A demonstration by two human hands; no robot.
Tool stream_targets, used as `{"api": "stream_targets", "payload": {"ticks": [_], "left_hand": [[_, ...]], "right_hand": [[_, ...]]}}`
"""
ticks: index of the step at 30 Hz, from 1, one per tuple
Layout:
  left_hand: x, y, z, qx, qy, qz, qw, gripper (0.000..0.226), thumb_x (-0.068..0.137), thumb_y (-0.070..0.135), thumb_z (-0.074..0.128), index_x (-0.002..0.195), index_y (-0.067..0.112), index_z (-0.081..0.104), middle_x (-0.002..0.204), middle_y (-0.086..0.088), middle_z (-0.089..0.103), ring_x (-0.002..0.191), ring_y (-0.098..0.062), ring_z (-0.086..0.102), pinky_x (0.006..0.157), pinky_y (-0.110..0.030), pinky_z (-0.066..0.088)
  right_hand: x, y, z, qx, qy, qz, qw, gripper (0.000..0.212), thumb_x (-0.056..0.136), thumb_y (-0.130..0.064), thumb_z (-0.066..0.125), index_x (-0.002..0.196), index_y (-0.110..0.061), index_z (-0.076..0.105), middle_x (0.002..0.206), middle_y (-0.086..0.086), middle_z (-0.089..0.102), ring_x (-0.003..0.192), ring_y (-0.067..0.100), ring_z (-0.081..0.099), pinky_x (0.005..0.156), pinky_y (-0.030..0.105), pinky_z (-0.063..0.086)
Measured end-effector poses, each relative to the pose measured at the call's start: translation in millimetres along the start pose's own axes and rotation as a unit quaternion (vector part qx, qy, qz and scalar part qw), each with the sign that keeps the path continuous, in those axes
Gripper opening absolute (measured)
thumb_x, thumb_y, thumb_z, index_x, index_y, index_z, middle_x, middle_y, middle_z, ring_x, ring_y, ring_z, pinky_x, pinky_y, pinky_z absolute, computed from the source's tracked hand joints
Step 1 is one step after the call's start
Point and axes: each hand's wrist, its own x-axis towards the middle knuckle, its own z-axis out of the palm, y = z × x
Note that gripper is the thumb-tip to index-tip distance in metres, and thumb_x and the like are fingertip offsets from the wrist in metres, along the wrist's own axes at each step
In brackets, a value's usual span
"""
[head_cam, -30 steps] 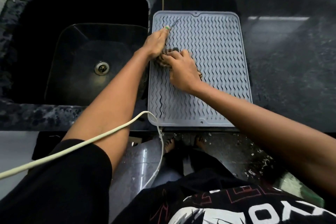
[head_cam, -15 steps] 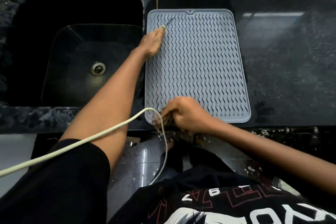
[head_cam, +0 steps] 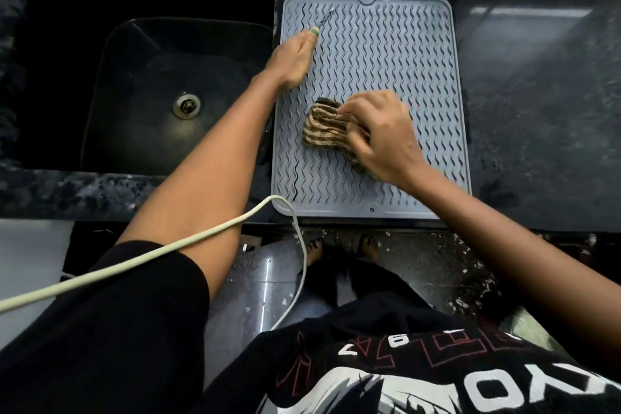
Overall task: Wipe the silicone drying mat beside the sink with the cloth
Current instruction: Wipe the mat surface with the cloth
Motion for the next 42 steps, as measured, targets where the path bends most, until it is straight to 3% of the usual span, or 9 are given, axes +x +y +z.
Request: {"api": "stream_targets", "payload": {"ticks": [5,12,15,19,25,28,31,35,42], "left_hand": [[6.1,-0.7,-0.5,0.054,0.038,0.014,0.998,0.041,0.104,0.035,0.031,0.103,0.010,0.064,0.116,-0.013,0.064,0.116,-0.031,0.056,0.083,-0.028,0.039],[39.9,11.5,-9.0,0.092,0.098,-0.017,0.991,0.023,0.094,0.021,0.056,0.114,0.018,0.069,0.125,-0.003,0.064,0.117,-0.020,0.058,0.101,-0.030,0.046],[64.0,14.4,-17.9,0.104,0.137,-0.038,0.984,0.023,0.093,0.016,0.056,0.111,0.021,0.070,0.125,-0.002,0.064,0.122,-0.021,0.053,0.103,-0.031,0.045],[95.3,19.2,-32.0,0.076,0.148,-0.066,0.984,0.021,0.091,0.011,0.060,0.106,0.021,0.072,0.122,-0.003,0.067,0.115,-0.019,0.061,0.099,-0.029,0.049],[121.9,15.3,-51.7,-0.036,0.199,-0.113,0.973,0.019,0.094,0.013,0.057,0.104,0.015,0.073,0.114,-0.004,0.070,0.108,-0.015,0.064,0.097,-0.028,0.051],[128.4,17.5,-60.9,-0.078,0.219,-0.158,0.960,0.030,0.098,0.015,0.045,0.118,0.006,0.066,0.119,-0.011,0.065,0.113,-0.025,0.062,0.098,-0.033,0.051],[137.0,12.1,-67.3,-0.129,0.209,-0.176,0.953,0.037,0.089,0.021,0.061,0.124,0.009,0.061,0.126,-0.009,0.062,0.119,-0.024,0.059,0.101,-0.032,0.049],[136.2,10.5,-57.1,-0.109,0.222,-0.145,0.958,0.013,0.095,0.017,0.056,0.093,0.016,0.069,0.103,0.004,0.069,0.095,-0.005,0.065,0.085,-0.018,0.053],[138.5,25.4,-58.7,-0.125,0.242,-0.169,0.947,0.028,0.098,0.010,0.045,0.107,0.013,0.071,0.111,0.001,0.070,0.100,-0.011,0.066,0.092,-0.023,0.051]], "right_hand": [[-9.5,10.2,27.2,-0.161,-0.136,-0.034,0.977,0.052,0.092,-0.042,0.046,0.139,-0.022,0.038,0.149,0.005,0.036,0.130,0.028,0.035,0.099,0.042,0.031],[9.6,10.2,26.0,-0.129,-0.091,-0.031,0.987,0.040,0.089,-0.018,0.053,0.129,-0.016,0.051,0.128,0.009,0.055,0.108,0.029,0.049,0.083,0.044,0.041],[29.7,12.7,17.7,0.004,-0.081,0.024,0.996,0.036,0.084,-0.011,0.059,0.119,-0.016,0.056,0.111,0.005,0.063,0.098,0.024,0.056,0.081,0.041,0.049],[67.2,17.4,7.9,0.212,-0.004,0.165,0.963,0.031,0.084,-0.011,0.060,0.115,-0.018,0.055,0.103,0.002,0.066,0.085,0.019,0.063,0.074,0.045,0.056],[161.9,16.6,26.0,0.121,0.101,0.086,0.984,0.040,0.087,-0.010,0.056,0.126,-0.019,0.052,0.117,0.005,0.054,0.099,0.016,0.052,0.084,0.032,0.049],[207.8,22.6,42.7,-0.054,-0.015,0.051,0.997,0.043,0.090,-0.015,0.047,0.133,-0.022,0.046,0.130,0.004,0.051,0.114,0.026,0.045,0.091,0.043,0.042],[222.5,25.5,56.5,-0.162,-0.093,0.014,0.982,0.039,0.091,-0.014,0.041,0.129,-0.015,0.048,0.135,0.006,0.048,0.121,0.031,0.039,0.091,0.051,0.041],[216.2,18.5,55.1,-0.145,-0.100,-0.048,0.983,0.033,0.089,-0.012,0.045,0.119,-0.009,0.056,0.131,0.010,0.050,0.114,0.033,0.043,0.086,0.048,0.044],[126.5,-5.3,43.6,-0.074,-0.166,-0.119,0.976,0.033,0.086,-0.020,0.056,0.117,-0.010,0.061,0.121,0.007,0.057,0.102,0.027,0.048,0.076,0.041,0.047]]}}
